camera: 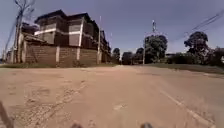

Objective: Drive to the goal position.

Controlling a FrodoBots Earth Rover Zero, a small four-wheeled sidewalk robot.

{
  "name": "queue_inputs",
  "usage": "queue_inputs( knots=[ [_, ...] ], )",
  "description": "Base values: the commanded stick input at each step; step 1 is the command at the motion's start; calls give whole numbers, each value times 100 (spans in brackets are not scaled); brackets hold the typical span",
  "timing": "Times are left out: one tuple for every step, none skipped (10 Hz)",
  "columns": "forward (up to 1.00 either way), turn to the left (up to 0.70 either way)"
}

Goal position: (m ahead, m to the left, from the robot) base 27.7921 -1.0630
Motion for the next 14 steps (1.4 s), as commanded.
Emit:
queue_inputs(
  knots=[
    [85, 0],
    [85, 0],
    [85, 0],
    [85, 0],
    [85, 0],
    [85, 0],
    [85, 0],
    [85, 0],
    [85, 0],
    [85, 0],
    [85, 0],
    [85, 0],
    [85, 0],
    [85, 0]
  ],
)
